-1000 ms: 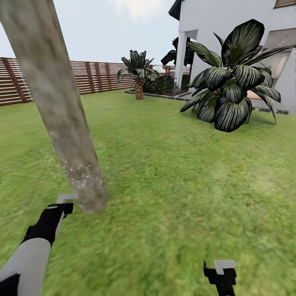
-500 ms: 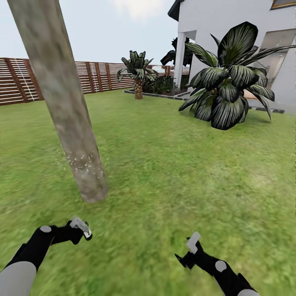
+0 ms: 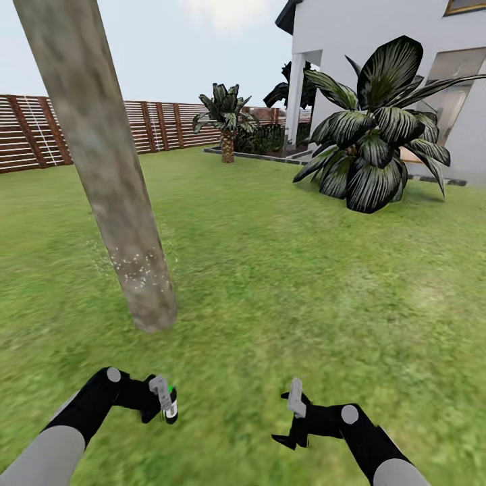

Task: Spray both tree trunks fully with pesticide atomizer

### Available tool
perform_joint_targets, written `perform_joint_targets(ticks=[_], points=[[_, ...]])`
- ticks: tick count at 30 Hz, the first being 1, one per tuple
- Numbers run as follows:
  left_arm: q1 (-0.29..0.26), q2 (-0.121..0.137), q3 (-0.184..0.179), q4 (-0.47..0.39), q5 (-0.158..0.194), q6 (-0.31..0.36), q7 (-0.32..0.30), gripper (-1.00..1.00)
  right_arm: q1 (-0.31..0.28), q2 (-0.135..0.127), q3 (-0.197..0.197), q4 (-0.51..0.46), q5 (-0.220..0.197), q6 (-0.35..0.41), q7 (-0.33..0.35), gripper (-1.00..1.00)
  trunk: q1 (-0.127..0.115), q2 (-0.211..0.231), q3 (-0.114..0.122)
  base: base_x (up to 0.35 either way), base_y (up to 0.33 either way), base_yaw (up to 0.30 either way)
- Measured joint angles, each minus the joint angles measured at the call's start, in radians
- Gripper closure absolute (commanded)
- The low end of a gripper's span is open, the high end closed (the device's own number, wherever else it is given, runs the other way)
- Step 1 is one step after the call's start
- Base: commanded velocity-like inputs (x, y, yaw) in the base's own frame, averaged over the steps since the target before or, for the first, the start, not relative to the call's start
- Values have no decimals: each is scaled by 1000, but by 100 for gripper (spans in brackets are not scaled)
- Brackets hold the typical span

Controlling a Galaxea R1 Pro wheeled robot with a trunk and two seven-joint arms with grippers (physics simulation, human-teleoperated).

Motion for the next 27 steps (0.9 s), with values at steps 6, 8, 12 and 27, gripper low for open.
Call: perform_joint_targets(ticks=[6, 8, 12, 27], points=[[0, -45, -120, 0, -1, 2, 8, 100, 0, 52, 1, -17, 2, 1, 1, 100, 0, 0, 0, 0, 0, 0], [0, -63, -126, 0, -4, 3, 9, 100, -1, 71, 1, -26, 2, 2, 1, 100, 0, 0, 0, 0, 0, 0], [0, -98, -134, 0, -7, 5, 10, 100, -3, 116, 1, -45, 2, 2, 1, 100, 0, 0, 0, 0, 0, 0], [0, -176, -260, 2, -24, 17, 121, 100, -15, 154, 1, -59, 1, 2, -1, 100, 0, 0, 0, 0, 0, 0]])
